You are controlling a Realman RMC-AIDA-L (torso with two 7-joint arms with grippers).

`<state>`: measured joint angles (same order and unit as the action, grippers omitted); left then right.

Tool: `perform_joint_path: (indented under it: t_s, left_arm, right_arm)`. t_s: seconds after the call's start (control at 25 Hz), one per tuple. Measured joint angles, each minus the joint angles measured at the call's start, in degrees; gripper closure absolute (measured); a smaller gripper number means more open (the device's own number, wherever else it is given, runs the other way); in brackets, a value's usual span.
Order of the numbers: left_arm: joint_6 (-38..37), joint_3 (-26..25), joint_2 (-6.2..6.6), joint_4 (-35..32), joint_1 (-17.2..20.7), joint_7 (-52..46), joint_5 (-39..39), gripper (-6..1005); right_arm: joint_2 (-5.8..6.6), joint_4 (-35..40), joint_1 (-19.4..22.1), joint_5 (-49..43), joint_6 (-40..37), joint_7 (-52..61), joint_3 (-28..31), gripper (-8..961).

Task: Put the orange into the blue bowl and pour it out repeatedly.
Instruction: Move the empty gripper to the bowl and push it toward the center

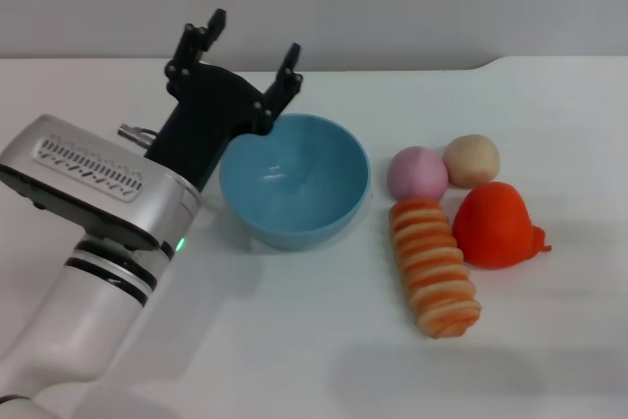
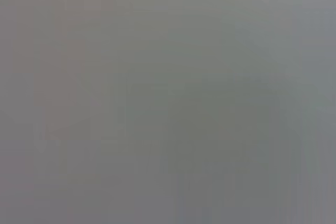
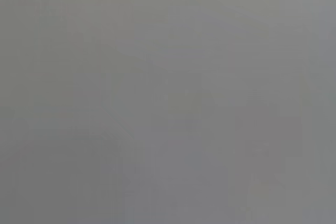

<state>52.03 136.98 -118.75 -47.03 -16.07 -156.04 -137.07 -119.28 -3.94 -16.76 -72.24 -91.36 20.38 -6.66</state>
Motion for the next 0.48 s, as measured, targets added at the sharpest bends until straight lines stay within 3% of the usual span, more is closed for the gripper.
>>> perform_joint_path:
  t_s: [0.48]
  left_arm:
    - [2.58,-0.42,0.13,2.07,0.28,-0.05,2.77,191]
  right_arm:
    - [0.07,-0.62,0.16,0.00,0.60,-0.10,1.41,193]
